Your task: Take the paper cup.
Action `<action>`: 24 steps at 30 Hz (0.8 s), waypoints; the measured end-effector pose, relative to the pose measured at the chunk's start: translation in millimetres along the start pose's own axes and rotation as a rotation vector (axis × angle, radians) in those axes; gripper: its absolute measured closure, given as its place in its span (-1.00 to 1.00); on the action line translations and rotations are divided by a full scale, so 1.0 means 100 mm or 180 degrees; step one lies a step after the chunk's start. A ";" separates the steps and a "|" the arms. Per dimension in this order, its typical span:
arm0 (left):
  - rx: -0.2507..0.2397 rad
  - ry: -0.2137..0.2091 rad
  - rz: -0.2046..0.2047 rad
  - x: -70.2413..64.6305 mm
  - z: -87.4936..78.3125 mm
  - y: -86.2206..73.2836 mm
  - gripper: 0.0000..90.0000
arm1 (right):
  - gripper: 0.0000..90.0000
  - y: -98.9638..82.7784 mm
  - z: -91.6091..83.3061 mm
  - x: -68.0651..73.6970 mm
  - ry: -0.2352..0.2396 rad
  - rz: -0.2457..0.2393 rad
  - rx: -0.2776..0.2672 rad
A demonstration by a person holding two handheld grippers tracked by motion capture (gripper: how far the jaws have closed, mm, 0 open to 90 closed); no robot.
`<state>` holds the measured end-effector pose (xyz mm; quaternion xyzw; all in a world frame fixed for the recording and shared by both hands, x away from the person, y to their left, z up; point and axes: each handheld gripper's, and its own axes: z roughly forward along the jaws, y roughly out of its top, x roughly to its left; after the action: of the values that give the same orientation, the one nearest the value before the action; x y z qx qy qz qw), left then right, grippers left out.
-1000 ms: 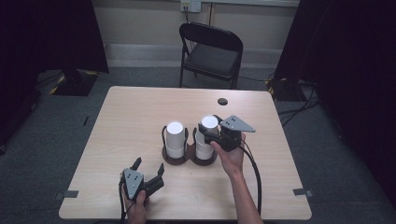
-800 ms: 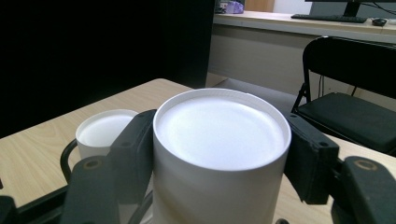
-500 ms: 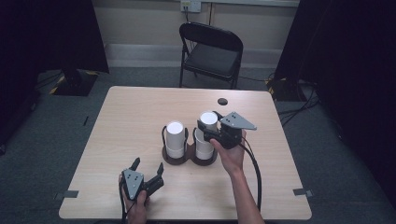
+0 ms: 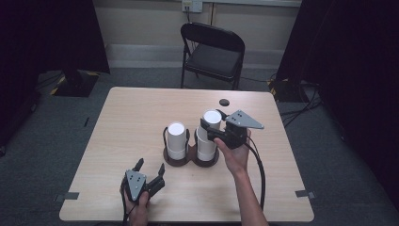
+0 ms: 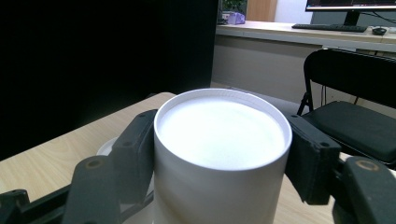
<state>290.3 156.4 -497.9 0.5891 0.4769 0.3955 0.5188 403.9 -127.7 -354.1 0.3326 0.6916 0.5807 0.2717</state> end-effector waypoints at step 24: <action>0.0183 -0.0523 0.0074 0.03 0.02 0.06 -0.66 | -0.26 -0.22 -0.56 -0.01 -0.0099 0.0491 -0.0300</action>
<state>293.9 158.5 -492.8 0.6396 0.4371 0.3380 0.5344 358.8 -166.0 -365.9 0.3807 0.6315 0.6266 0.2522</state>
